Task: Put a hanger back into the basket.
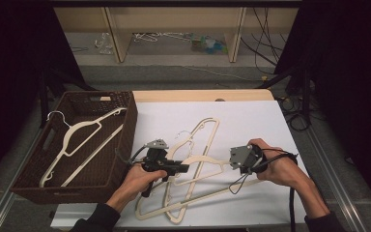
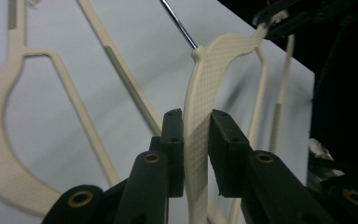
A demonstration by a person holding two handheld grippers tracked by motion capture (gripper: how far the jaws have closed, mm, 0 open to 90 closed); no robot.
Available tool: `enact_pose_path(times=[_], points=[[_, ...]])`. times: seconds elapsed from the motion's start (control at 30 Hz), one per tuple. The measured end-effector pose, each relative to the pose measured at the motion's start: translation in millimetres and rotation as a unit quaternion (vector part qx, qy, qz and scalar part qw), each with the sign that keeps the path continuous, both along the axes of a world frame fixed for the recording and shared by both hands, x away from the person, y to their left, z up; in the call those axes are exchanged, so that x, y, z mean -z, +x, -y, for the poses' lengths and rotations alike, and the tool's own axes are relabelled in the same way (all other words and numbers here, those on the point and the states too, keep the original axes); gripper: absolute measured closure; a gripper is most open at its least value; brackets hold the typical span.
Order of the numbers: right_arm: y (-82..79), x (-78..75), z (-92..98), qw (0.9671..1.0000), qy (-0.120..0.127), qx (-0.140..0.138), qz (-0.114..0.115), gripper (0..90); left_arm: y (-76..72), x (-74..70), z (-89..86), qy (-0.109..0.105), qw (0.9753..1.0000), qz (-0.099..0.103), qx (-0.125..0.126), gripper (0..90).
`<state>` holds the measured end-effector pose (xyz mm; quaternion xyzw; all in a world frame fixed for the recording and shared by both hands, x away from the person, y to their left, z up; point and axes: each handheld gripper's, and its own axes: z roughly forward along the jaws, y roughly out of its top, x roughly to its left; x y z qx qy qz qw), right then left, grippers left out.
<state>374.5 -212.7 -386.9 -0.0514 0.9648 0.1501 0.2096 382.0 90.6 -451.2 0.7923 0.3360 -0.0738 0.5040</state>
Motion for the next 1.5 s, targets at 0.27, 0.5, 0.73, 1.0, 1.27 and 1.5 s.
enact_pose_path(times=[0.27, 0.5, 0.73, 1.0, 1.27, 1.5], points=[[2.5, 4.0, 4.6, 0.9999, 0.0, -0.011, 0.001, 79.6, -19.5, -17.6, 2.2, -0.047, 0.9979, -0.014, 0.044, 85.1], [1.2, 5.9, 4.4, 0.9997, 0.016, -0.015, -0.008, 78.4, -28.7, -25.2, 0.2, -0.034, 0.9987, -0.025, 0.029, 85.8], [1.2, 8.4, 0.3, 0.9993, -0.001, -0.035, -0.011, 80.1, -34.3, -29.5, 6.0, 0.005, 0.999, -0.007, 0.043, 85.5], [1.8, 9.4, -1.2, 0.9988, -0.015, -0.046, -0.004, 81.7, -32.9, -33.2, 8.6, 0.02, 0.999, 0.013, 0.038, 83.0], [1.2, 9.2, -3.0, 0.9987, -0.017, -0.048, -0.004, 82.1, -30.8, -31.7, 10.0, 0.02, 0.9986, 0.024, 0.043, 81.6], [2.1, 10.5, -4.4, 0.9986, -0.014, -0.051, 0.004, 81.5, -34.9, -34.8, 15.3, 0.031, 0.997, 0.052, 0.047, 85.3]])
